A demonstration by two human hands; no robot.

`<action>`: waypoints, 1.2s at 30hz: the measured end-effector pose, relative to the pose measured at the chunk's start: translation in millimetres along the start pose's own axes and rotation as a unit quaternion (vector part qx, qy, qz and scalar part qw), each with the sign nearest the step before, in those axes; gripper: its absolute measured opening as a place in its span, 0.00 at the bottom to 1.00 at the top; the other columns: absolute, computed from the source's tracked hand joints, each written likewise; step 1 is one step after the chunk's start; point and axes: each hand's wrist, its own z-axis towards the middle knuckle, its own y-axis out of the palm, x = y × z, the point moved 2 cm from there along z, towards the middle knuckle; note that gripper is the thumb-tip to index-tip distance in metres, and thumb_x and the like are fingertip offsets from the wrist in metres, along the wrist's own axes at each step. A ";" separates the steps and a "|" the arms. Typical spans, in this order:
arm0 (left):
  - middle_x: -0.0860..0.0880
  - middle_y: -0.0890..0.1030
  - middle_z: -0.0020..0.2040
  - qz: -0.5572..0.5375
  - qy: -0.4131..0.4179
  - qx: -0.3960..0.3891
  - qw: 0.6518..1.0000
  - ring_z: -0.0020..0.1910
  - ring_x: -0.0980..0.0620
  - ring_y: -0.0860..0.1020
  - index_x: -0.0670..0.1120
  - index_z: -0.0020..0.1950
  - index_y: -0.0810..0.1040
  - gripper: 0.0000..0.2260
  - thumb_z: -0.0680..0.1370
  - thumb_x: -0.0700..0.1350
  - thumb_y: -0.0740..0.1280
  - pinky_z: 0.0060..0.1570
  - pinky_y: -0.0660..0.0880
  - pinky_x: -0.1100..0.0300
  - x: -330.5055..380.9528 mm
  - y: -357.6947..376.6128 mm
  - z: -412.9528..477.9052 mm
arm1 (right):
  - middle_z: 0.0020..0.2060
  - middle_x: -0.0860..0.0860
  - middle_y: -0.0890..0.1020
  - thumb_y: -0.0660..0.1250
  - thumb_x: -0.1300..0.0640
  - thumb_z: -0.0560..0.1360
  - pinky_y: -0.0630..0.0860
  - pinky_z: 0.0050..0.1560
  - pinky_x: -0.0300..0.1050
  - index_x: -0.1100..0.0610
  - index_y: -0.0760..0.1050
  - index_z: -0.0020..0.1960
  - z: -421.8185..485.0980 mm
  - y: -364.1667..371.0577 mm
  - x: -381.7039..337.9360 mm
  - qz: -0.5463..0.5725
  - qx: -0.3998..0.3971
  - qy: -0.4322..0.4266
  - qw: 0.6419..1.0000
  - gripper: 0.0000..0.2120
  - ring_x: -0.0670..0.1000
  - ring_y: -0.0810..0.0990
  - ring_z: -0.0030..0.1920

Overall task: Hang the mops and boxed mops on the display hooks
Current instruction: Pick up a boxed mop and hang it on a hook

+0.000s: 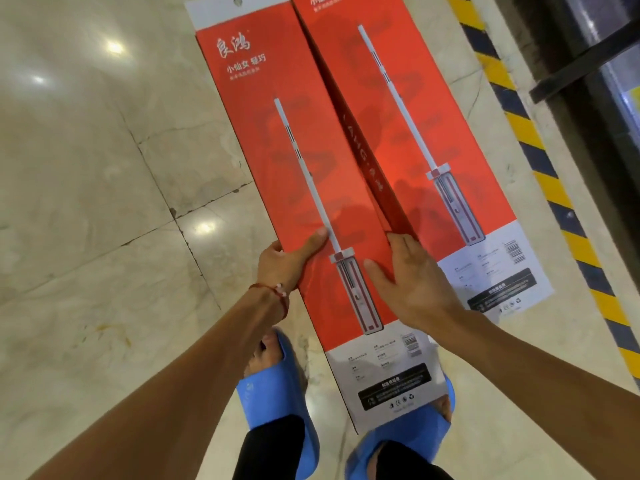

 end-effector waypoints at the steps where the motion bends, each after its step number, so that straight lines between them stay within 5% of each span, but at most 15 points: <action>1: 0.47 0.87 0.53 -0.003 -0.003 0.002 1.000 0.49 0.48 0.86 0.49 0.54 0.81 0.22 0.67 0.57 0.82 0.48 0.83 0.55 0.5 -1.2 -4.4 | 0.61 0.54 0.77 0.61 0.43 0.83 0.81 0.58 0.56 0.57 0.70 0.69 -2.8 -5.0 -0.3 0.004 -0.002 -0.001 1.000 0.22 0.56 0.79 0.57; 5: 0.47 0.89 0.47 -0.045 -0.017 -0.006 0.999 0.45 0.47 0.88 0.47 0.49 0.84 0.15 0.68 0.52 0.82 0.43 0.85 0.56 0.6 -11.3 -37.6 | 0.59 0.52 0.78 0.60 0.39 0.82 0.81 0.54 0.54 0.54 0.70 0.67 -14.2 -27.8 -8.5 0.049 -0.015 0.009 0.999 0.23 0.53 0.80 0.53; 8: 0.43 0.89 0.49 -0.073 -0.032 -0.030 0.996 0.50 0.41 0.88 0.43 0.53 0.86 0.23 0.64 0.53 0.85 0.53 0.84 0.46 0.3 -14.7 -72.5 | 0.60 0.49 0.78 0.60 0.37 0.82 0.79 0.58 0.50 0.50 0.70 0.70 -15.1 -44.8 -27.3 0.139 -0.047 0.035 0.989 0.23 0.52 0.80 0.56; 10: 0.40 0.88 0.52 -0.083 -0.037 -0.054 0.994 0.53 0.37 0.86 0.41 0.56 0.86 0.30 0.60 0.54 0.87 0.58 0.81 0.39 -0.4 -17.4 -95.7 | 0.55 0.45 0.80 0.61 0.38 0.82 0.78 0.52 0.37 0.49 0.72 0.69 -11.2 -59.4 -46.7 0.211 -0.049 0.044 0.975 0.22 0.47 0.82 0.53; 15: 0.44 0.89 0.51 -0.051 -0.012 -0.074 0.996 0.48 0.45 0.88 0.43 0.60 0.83 0.27 0.65 0.49 0.84 0.46 0.85 0.52 13.4 -26.9 -150.1 | 0.48 0.30 0.72 0.63 0.42 0.83 0.69 0.52 0.27 0.36 0.64 0.62 -13.9 -94.7 -92.5 0.351 -0.056 0.073 0.932 0.11 0.33 0.76 0.52; 17: 0.45 0.89 0.51 -0.049 -0.004 -0.078 0.996 0.48 0.46 0.88 0.43 0.61 0.83 0.25 0.67 0.49 0.81 0.46 0.85 0.53 20.6 -30.0 -169.8 | 0.49 0.29 0.71 0.62 0.43 0.83 0.68 0.54 0.29 0.39 0.66 0.62 -25.9 -105.8 -101.9 0.349 -0.044 0.054 0.935 0.10 0.36 0.76 0.56; 19: 0.45 0.88 0.54 -0.032 -0.002 -0.095 0.995 0.52 0.44 0.87 0.43 0.65 0.81 0.28 0.67 0.51 0.81 0.54 0.84 0.48 25.1 -33.3 -191.8 | 0.55 0.32 0.72 0.62 0.42 0.83 0.64 0.60 0.32 0.46 0.68 0.71 -42.6 -119.0 -108.1 0.343 -0.038 0.027 0.938 0.19 0.43 0.72 0.65; 22: 0.47 0.87 0.58 0.005 -0.016 -0.121 0.993 0.57 0.44 0.86 0.47 0.67 0.80 0.35 0.64 0.60 0.83 0.65 0.78 0.42 28.1 -37.2 -225.0 | 0.56 0.36 0.67 0.61 0.44 0.84 0.59 0.54 0.26 0.51 0.63 0.78 -74.9 -142.5 -114.7 0.349 -0.049 0.027 0.935 0.25 0.41 0.65 0.63; 25: 0.50 0.87 0.59 -0.036 -0.035 -0.108 0.993 0.61 0.46 0.83 0.50 0.64 0.82 0.32 0.65 0.66 0.77 0.69 0.75 0.43 48.9 -39.2 -260.2 | 0.48 0.32 0.73 0.62 0.43 0.83 0.67 0.55 0.32 0.43 0.68 0.65 -113.9 -167.1 -119.6 0.326 -0.056 0.039 0.943 0.12 0.45 0.76 0.60; 28: 0.51 0.83 0.64 -0.077 0.014 -0.072 0.994 0.64 0.46 0.81 0.54 0.63 0.81 0.28 0.70 0.68 0.72 0.71 0.73 0.42 91.0 -42.6 -287.1 | 0.43 0.33 0.75 0.64 0.46 0.83 0.69 0.43 0.21 0.43 0.72 0.51 -154.8 -191.5 -123.0 0.332 -0.040 0.050 0.941 0.03 0.39 0.80 0.47; 30: 0.52 0.83 0.63 -0.089 0.050 -0.071 0.992 0.62 0.47 0.81 0.56 0.60 0.81 0.22 0.73 0.67 0.70 0.70 0.73 0.42 124.8 -43.4 -302.7 | 0.44 0.33 0.80 0.65 0.47 0.83 0.71 0.45 0.20 0.41 0.75 0.52 -184.6 -203.6 -119.9 0.339 -0.030 0.057 0.939 0.01 0.34 0.81 0.48; 34: 0.51 0.83 0.62 -0.078 0.090 -0.091 0.989 0.61 0.47 0.81 0.57 0.66 0.78 0.33 0.66 0.72 0.66 0.65 0.76 0.44 165.2 -39.1 -339.2 | 0.66 0.39 0.80 0.64 0.31 0.77 0.72 0.72 0.43 0.43 0.70 0.75 -244.5 -216.8 -118.4 0.338 -0.024 0.053 0.939 0.30 0.38 0.78 0.65; 36: 0.52 0.84 0.63 -0.065 0.104 -0.109 0.986 0.62 0.48 0.82 0.57 0.67 0.77 0.34 0.67 0.75 0.63 0.67 0.76 0.42 168.0 -31.6 -363.5 | 0.68 0.41 0.78 0.64 0.26 0.74 0.74 0.69 0.40 0.41 0.68 0.76 -275.6 -226.6 -121.8 0.342 -0.014 0.059 0.938 0.35 0.41 0.78 0.66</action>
